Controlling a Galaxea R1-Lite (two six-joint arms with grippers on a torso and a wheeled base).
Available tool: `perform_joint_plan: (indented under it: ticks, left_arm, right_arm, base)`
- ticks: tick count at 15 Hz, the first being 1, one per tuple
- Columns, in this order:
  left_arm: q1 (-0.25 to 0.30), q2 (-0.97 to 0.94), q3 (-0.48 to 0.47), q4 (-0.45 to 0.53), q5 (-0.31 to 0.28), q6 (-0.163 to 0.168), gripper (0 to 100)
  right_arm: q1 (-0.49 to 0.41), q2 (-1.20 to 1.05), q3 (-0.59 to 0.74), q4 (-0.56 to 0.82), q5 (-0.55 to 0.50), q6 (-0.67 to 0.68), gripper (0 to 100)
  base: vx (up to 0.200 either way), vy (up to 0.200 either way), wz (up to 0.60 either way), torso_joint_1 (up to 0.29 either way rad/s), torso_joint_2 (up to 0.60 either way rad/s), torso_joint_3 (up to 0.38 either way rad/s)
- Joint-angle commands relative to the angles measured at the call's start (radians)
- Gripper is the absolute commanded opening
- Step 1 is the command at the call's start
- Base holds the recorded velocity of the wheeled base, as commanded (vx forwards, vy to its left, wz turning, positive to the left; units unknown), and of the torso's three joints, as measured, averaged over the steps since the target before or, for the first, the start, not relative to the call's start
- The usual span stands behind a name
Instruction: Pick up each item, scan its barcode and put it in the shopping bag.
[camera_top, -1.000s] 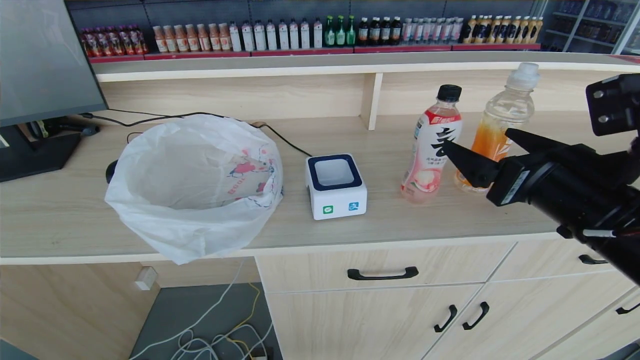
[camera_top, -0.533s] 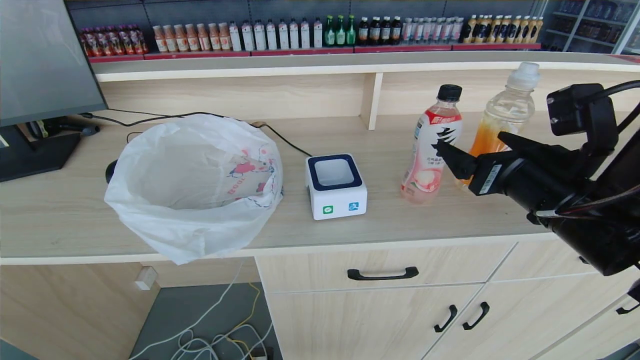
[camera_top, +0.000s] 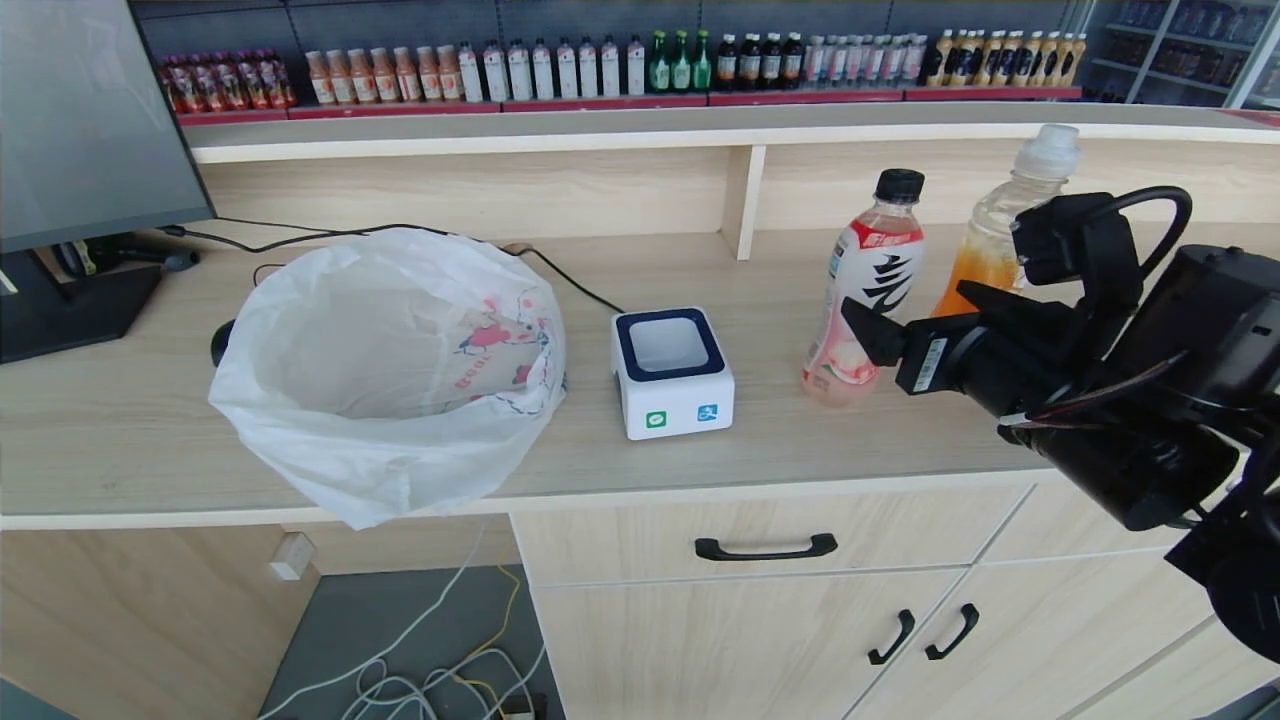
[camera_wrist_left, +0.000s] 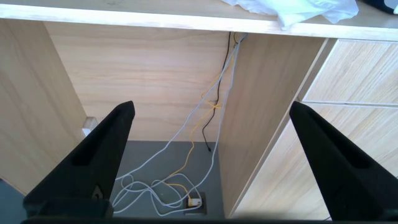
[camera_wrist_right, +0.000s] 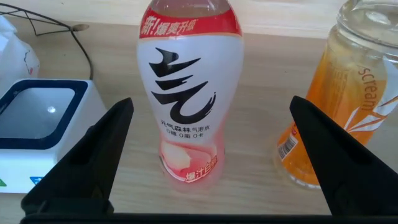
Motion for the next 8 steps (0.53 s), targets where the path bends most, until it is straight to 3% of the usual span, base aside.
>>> perform_joint_plan:
  ticks: [1, 8]
  left_arm:
    - [0.0, 0.0, 0.0, -0.001, 0.0, 0.0, 100]
    - [0.0, 0.0, 0.0, 0.001, 0.0, 0.0, 100]
  right_arm:
    - [-0.001, 0.019, -0.007, -0.005, 0.0, 0.0, 100]
    - [-0.013, 0.114, -0.075, -0.005, 0.001, 0.0, 100]
  base:
    - [0.0, 0.0, 0.0, 0.0, 0.0, 0.0]
    - [0.0, 0.0, 0.0, 0.0, 0.0, 0.0]
